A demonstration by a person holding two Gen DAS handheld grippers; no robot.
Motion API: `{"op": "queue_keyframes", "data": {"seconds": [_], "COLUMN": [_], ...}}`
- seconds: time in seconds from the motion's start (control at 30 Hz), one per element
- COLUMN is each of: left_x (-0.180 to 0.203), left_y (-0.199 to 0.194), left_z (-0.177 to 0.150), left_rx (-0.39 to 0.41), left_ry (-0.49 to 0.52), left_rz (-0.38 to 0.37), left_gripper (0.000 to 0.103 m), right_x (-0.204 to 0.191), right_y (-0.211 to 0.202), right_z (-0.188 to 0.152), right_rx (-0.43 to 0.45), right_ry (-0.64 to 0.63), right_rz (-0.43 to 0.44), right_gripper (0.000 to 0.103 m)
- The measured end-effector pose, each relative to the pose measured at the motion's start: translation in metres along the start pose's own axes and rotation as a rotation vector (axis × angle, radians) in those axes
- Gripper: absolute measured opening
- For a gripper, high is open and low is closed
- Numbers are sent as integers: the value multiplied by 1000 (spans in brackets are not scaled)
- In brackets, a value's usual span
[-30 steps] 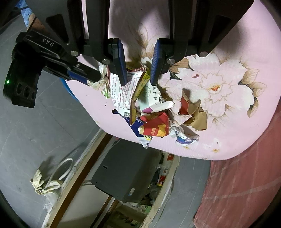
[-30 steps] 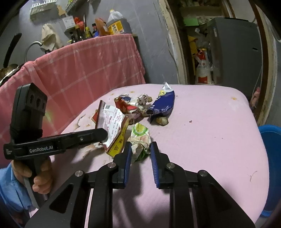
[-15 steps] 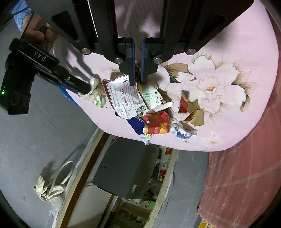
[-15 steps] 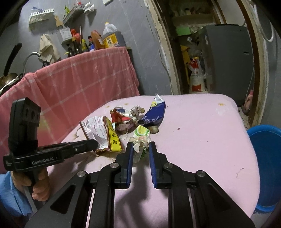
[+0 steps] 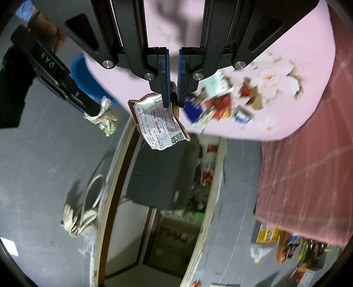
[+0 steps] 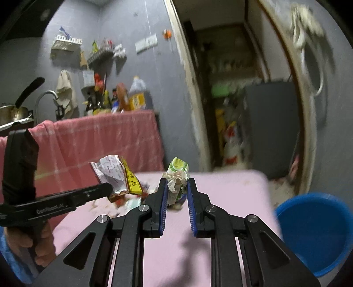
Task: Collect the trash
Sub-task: 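Carry both held pieces over the blue basin and open both tools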
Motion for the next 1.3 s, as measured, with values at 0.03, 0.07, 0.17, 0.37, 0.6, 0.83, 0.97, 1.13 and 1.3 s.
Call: {"op": "queue_keyframes", "data": {"seconds": [0.03,0.07,0.17,0.37,0.6,0.83,0.97,1.13,1.3], "left_x": [7,11,37,88,129,162,178,188,188], "left_y": [0,1,5,24,60,108,140,174,197], "left_z": [3,6,16,31,39,29,12,-13,-33], "left_rx": [18,33,85,127,126,16,-122,-265,-353], "left_ry": [4,9,37,63,71,88,97,87,83], "left_rz": [-4,-7,-32,-103,-159,-194,-206,-197,-173], "left_gripper": [3,3,3,3,3,3,4,4,5], "right_x": [2,4,17,56,104,149,173,197,213], "right_y": [-6,-12,-33,-56,-75,-83,-77,-67,-65], "right_z": [5,10,25,40,40,25,9,-13,-25], "right_rx": [29,59,151,226,254,208,132,36,-13], "right_ry": [-8,-15,-47,-49,-24,44,112,205,274], "right_rz": [-18,-38,-124,-257,-384,-468,-486,-486,-489], "right_gripper": [15,15,15,15,15,15,15,17,20]}}
Point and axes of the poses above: each gripper's, at about its wrist camera, not at the fingertips, and y roughly the way its jaws point, x to its right, z to its top, the point moved 6 cm from there along y, roughly the way its jaws point
